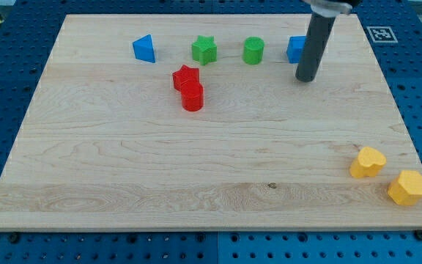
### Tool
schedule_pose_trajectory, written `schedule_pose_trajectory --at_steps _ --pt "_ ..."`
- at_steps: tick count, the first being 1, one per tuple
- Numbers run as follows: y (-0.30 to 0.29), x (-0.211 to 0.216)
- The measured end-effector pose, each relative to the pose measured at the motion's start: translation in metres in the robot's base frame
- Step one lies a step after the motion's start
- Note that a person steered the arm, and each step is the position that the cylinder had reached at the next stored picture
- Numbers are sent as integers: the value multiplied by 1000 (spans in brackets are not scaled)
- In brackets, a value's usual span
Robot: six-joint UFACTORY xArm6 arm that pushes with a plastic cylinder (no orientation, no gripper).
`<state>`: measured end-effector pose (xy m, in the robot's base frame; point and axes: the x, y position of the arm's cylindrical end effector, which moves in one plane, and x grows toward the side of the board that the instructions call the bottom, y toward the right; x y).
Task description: Move your arm towards the red star
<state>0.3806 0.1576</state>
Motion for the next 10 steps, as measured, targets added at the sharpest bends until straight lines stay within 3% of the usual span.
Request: schedule_pose_trajectory --at_steps 2,4,5,8,10 --pt "-6 5" --pt "-57 47" --pt "-59 47" --pt "-107 -13" --pt "-128 -19"
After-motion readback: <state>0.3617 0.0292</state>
